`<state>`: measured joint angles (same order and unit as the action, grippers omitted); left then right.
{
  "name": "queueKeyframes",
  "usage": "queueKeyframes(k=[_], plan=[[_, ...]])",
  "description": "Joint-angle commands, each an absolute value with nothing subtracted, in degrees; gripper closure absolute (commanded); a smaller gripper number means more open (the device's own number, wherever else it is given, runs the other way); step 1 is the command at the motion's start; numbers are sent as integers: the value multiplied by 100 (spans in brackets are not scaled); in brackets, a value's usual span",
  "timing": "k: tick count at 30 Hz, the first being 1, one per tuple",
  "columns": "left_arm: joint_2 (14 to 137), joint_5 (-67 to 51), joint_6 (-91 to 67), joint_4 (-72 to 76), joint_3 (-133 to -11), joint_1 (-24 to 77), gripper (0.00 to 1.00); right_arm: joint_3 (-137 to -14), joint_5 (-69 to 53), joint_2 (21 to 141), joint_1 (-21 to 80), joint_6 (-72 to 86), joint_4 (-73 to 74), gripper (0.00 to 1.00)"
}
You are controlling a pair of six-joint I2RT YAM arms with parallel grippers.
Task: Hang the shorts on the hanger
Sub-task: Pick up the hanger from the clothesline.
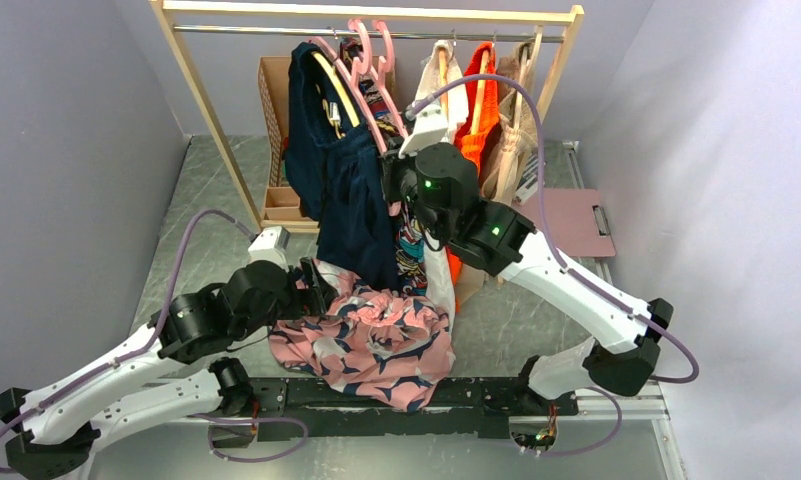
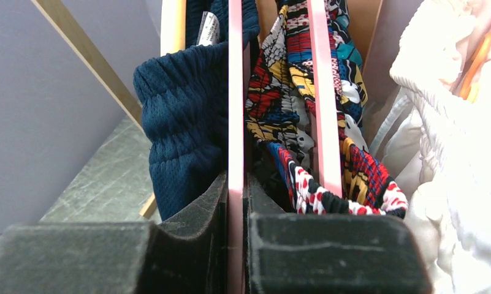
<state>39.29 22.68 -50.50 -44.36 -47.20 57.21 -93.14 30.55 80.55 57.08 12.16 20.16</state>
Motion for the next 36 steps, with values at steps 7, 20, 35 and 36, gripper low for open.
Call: queueKeyframes(k=[7,20,35,36], plan=[[3951,2289,-5026,-4175,-4848,5711,8,-8495,2953,7542,5682,1134,228,100],[4148,2311,-4994,-4007,-4875,5713,8,-7357,2781,7182,5636,953,-1406,100],[4271,2275,-5063,-3945,-4822,5709,8,-6845,2714,7183,5633,38,-2466,100],[4269,2280,-5067,-3953,-4818,5712,8,-6786,2764,7189,5634,-94,-2593,100]])
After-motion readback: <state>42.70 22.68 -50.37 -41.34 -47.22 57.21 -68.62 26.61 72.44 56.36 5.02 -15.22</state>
